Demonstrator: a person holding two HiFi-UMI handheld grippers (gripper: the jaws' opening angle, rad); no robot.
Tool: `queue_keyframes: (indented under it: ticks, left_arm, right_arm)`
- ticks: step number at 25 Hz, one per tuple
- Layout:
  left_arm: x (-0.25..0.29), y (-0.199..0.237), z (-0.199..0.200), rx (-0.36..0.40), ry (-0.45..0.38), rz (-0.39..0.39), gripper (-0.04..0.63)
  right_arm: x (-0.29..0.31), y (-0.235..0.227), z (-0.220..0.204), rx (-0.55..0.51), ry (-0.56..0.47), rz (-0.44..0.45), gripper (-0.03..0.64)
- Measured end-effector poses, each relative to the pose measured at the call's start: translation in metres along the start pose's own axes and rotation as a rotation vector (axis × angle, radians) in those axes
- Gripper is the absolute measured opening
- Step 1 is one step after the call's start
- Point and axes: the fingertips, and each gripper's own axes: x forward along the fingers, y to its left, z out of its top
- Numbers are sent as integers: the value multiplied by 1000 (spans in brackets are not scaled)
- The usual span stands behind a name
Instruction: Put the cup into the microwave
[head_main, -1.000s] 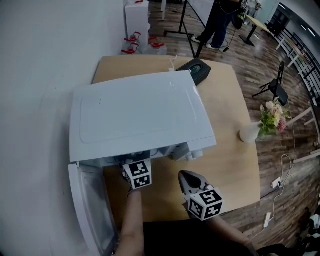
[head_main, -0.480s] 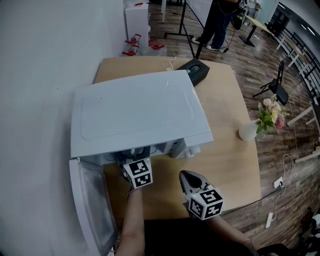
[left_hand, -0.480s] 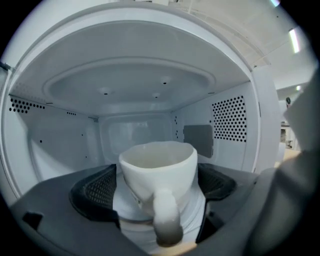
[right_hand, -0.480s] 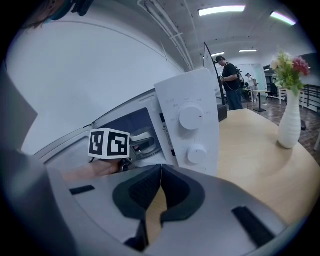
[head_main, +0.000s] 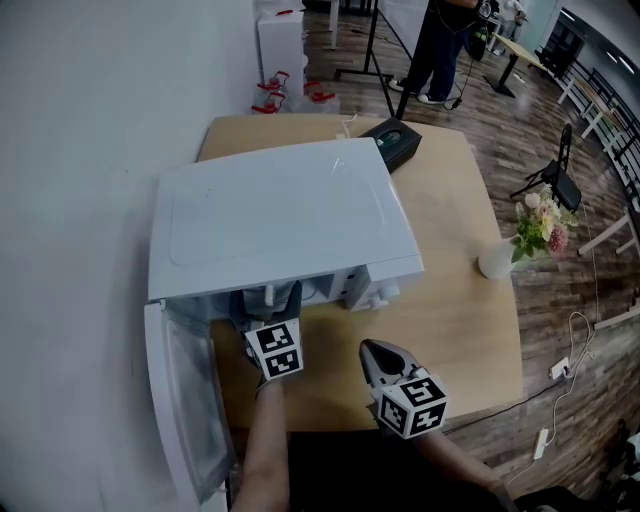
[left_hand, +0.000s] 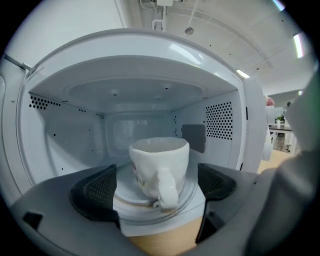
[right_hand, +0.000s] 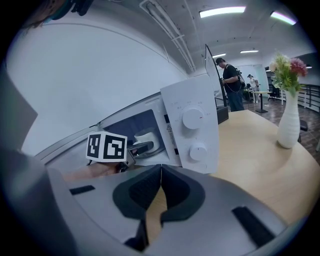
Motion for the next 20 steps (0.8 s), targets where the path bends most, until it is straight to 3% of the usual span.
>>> queue_keyframes:
  ticks: [20]
  left_arm:
    - [-72, -29, -16, -88, 33, -86, 477]
  right_arm:
    - [-31, 14, -14, -16, -31, 41, -6]
